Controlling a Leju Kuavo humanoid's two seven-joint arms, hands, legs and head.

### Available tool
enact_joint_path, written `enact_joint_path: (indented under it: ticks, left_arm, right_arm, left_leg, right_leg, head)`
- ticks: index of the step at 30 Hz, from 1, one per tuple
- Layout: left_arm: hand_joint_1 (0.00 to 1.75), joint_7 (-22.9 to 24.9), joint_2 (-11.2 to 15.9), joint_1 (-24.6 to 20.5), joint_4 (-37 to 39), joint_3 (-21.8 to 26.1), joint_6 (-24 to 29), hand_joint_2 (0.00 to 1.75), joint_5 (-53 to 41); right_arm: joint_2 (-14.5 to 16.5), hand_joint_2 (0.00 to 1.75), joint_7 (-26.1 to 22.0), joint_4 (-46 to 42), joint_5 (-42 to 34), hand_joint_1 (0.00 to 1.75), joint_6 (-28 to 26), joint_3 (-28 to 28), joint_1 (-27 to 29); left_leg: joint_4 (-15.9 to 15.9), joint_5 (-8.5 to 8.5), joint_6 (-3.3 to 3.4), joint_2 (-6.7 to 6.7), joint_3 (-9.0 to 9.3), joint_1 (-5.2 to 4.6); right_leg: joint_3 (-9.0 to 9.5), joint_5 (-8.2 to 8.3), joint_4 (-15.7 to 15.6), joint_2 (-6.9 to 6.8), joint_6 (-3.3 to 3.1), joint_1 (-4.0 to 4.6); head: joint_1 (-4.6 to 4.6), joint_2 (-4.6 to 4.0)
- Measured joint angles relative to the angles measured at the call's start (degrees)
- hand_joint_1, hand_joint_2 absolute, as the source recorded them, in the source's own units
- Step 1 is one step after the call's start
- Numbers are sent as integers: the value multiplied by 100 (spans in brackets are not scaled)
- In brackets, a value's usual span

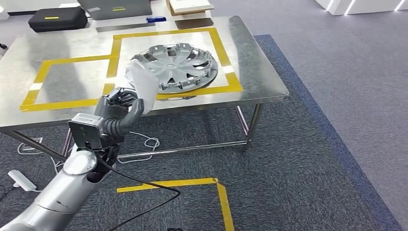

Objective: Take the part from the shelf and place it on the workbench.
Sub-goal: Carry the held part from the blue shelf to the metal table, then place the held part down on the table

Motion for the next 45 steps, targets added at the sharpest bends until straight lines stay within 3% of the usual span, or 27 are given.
enact_joint_path:
  ticks: [2,3,8,10,12,13,14,16,18,19,22,24,25,27,28,29,30,32,33,35,38,40,42,43,44,45]
  left_arm:
    - [175,-1,9,-6,-1,10,1,175,-2]
    - [175,-3,9,-11,-1,13,1,175,-2]
    - [175,-12,13,-13,-4,17,1,175,-16]
    - [175,-14,9,-22,-4,18,2,175,-19]
    - [175,-15,7,-15,-4,16,2,175,-19]
    - [175,-15,7,-8,-4,15,2,175,-19]
    - [175,-15,7,-2,-4,13,2,175,-19]
    - [175,-15,6,1,-4,11,2,175,-19]
    - [175,-16,8,-3,-4,12,2,175,-19]
    - [175,-16,9,-4,-4,13,2,175,-20]
    - [175,-17,11,-5,-8,15,1,175,-28]
    - [175,-19,11,-21,-14,16,-1,175,-35]
    - [175,-20,15,-22,-16,19,-1,175,-36]
    - [175,-21,22,-6,-16,21,0,175,-34]
    - [175,-21,25,11,-15,22,1,175,-33]
    - [175,-20,26,24,-15,22,1,175,-32]
    - [175,-20,27,29,-15,22,3,175,-30]
    - [175,-20,30,29,-13,22,5,175,-26]
    - [175,-20,31,26,-10,22,6,175,-24]
    - [175,-20,26,20,-4,19,6,175,-21]
    - [175,-22,23,17,-3,18,8,175,-19]
    - [175,-25,17,1,-4,20,9,175,-20]
    - [175,-26,9,-4,-4,19,8,175,-20]
    - [175,-25,8,3,-4,18,8,175,-19]
    - [175,-25,8,9,-4,18,8,175,-19]
    - [175,-24,8,11,-4,17,8,175,-18]
  right_arm:
    - [0,175,-9,5,3,0,17,4,-1]
    - [0,175,-14,9,5,0,26,5,-3]
    - [-2,175,-33,19,14,0,58,21,-18]
    - [-4,175,-44,21,13,0,61,30,-29]
    - [-6,175,-62,21,8,0,62,34,-63]
    - [-7,175,-68,22,7,0,63,35,-82]
    - [-7,175,-68,22,7,0,64,36,-94]
    - [-7,175,-58,22,14,0,69,38,-85]
    - [-7,175,-46,34,22,0,74,39,-60]
    - [-7,175,-43,42,25,0,78,40,-50]
    - [-7,175,-44,54,24,0,84,42,-30]
    - [-7,175,-49,57,31,0,90,44,-29]
    - [-7,175,-52,60,37,0,97,46,-27]
    - [-7,175,-61,68,55,0,115,58,-22]
    - [-7,175,-66,73,64,0,125,68,-18]
    - [-7,175,-70,77,75,0,133,79,-14]
    - [-7,175,-73,81,84,0,142,88,-9]
    - [-7,175,-79,90,97,0,156,104,5]
    - [-8,175,-80,96,100,0,160,114,10]
    - [-9,175,-83,106,103,0,161,134,14]
    - [-11,175,-85,108,103,0,163,145,12]
    - [-13,175,-87,108,104,0,163,147,9]
    - [-14,175,-98,108,101,0,167,148,3]
    - [-15,175,-105,108,98,0,172,149,-11]
    - [-15,175,-111,108,98,0,178,149,-27]
    - [-15,175,-115,108,98,0,186,150,-41]
  left_leg:
    - [-733,377,68,-18,323,-15]
    - [-983,435,92,-27,435,-24]
    - [-1242,386,183,-34,563,-2]
    - [-1268,375,230,-30,607,20]
    - [-1265,352,251,-24,619,15]
    - [-1263,339,252,-23,630,12]
    - [-1261,321,250,-23,651,10]
    - [-1259,273,230,-31,717,9]
    - [-1252,225,186,-38,747,-6]
    - [-1248,209,157,-39,738,-15]
    - [-1239,160,64,-31,738,-20]
    - [-1030,44,3,-30,679,-11]
    - [-761,-68,-20,-32,552,-2]
    - [-20,-332,-53,-33,127,10]
    - [244,-367,-62,-33,-61,15]
    - [338,-289,-65,-33,-179,17]
    - [213,-77,-59,-33,-193,18]
    - [-407,461,-27,-37,-8,14]
    - [-706,620,-3,-42,112,6]
    - [-984,598,55,-56,241,-16]
    - [-1088,499,144,-63,299,-3]
    - [-1119,465,208,-58,354,23]
    - [-1119,433,246,-58,370,21]
    - [-1119,422,251,-61,376,20]
    - [-1119,411,249,-70,386,19]
    - [-1118,399,241,-88,405,19]
  right_leg:
    - [46,-35,4,21,24,19]
    - [46,-49,9,25,44,27]
    - [-6,-143,80,5,190,37]
    - [-258,-397,592,-21,241,23]
    - [-675,-679,1362,-36,284,9]
    - [-808,-700,1575,-39,296,8]
    - [-833,-601,1571,-41,297,9]
    - [-565,-154,939,-52,271,9]
    - [-238,93,250,-81,221,27]
    - [-151,100,71,-91,194,37]
    - [-73,11,-22,-71,109,36]
    - [21,-19,-64,-61,43,12]
    - [74,-35,-79,-63,15,5]
    - [160,-90,-80,-61,-22,6]
    - [203,-121,-79,-52,-26,6]
    - [251,-160,-77,-37,-23,6]
    - [313,-206,-76,-21,-14,6]
    - [435,-316,-78,1,22,8]
    - [487,-375,-69,8,56,18]
    - [502,-445,-58,6,121,30]
    - [487,-526,-38,-13,198,28]
    - [277,-736,378,-28,254,19]
    - [-195,-1008,1187,-38,293,6]
    - [-423,-1067,1510,-39,304,1]
    - [-562,-1010,1641,-41,308,0]
    - [-587,-832,1547,-41,306,-1]
  head:
    - [4,0]
    - [2,0]
    - [25,0]
    - [52,0]
    - [65,0]
    - [63,0]
    - [67,0]
    - [68,0]
    - [68,0]
    - [62,0]
    - [43,0]
    - [14,0]
    - [-3,0]
    - [-22,0]
    - [-22,0]
    - [-23,0]
    - [-26,0]
    - [-24,0]
    - [-27,0]
    - [-25,0]
    - [-33,0]
    - [-21,0]
    - [-11,0]
    - [-13,0]
    - [-11,0]
    - [-10,0]
